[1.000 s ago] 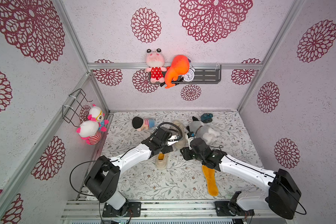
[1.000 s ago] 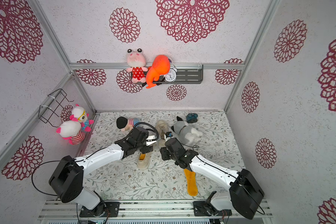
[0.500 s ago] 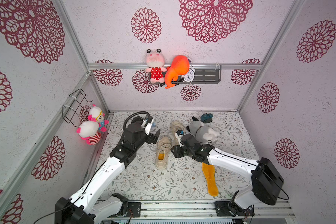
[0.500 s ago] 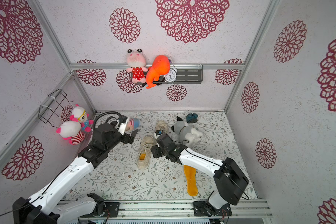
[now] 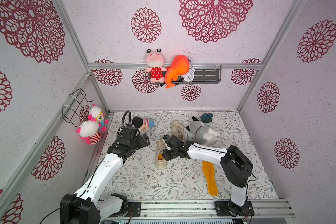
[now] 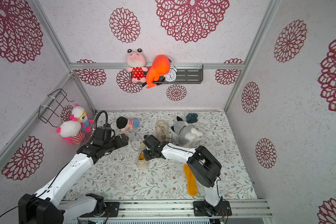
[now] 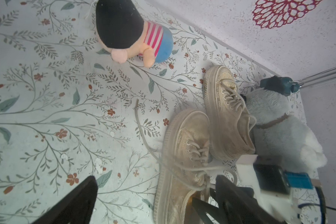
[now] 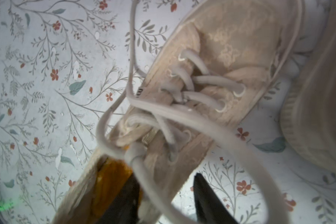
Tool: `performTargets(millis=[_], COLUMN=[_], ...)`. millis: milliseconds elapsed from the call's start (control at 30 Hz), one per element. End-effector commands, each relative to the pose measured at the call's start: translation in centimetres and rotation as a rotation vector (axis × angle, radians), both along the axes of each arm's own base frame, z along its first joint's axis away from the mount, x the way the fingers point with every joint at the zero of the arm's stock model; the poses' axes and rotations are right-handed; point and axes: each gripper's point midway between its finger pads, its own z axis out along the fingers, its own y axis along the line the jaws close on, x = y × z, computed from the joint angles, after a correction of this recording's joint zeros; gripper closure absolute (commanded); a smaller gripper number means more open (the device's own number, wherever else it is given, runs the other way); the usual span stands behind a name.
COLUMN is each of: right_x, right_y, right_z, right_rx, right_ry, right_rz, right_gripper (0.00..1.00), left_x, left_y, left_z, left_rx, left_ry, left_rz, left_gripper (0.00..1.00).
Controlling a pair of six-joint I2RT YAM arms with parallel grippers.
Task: Remove the insole from the shoe
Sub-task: Untie the shoelace on the shoe.
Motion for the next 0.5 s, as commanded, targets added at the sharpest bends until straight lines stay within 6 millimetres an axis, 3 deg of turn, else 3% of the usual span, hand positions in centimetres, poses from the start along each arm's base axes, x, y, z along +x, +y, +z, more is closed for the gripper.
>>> performTargets(millis=[0, 167, 467], right_x=[1.5, 1.1, -3.0], right_y=[-1.6, -3.4, -5.0], right_z=[1.7, 2.9, 2.6], right_rx=[-0.071, -0.138, -0.208], right_ry=[-0.073, -0.150, -0.186], right_rz=[-0.069, 0.013, 0.390], right_gripper=[0.66, 0.81, 0.91], left_x=[0.0, 0.0, -0.1], left_y=[0.1, 0.0, 0.1], left_z=[-0.1, -0.3, -1.9], left_rx=[-0.054, -0.031, 0.000], left_ry=[0.013, 0.021, 0.070], left_rz=[0.049, 0.014, 0.006], left_gripper=[0.02, 0.02, 0.02])
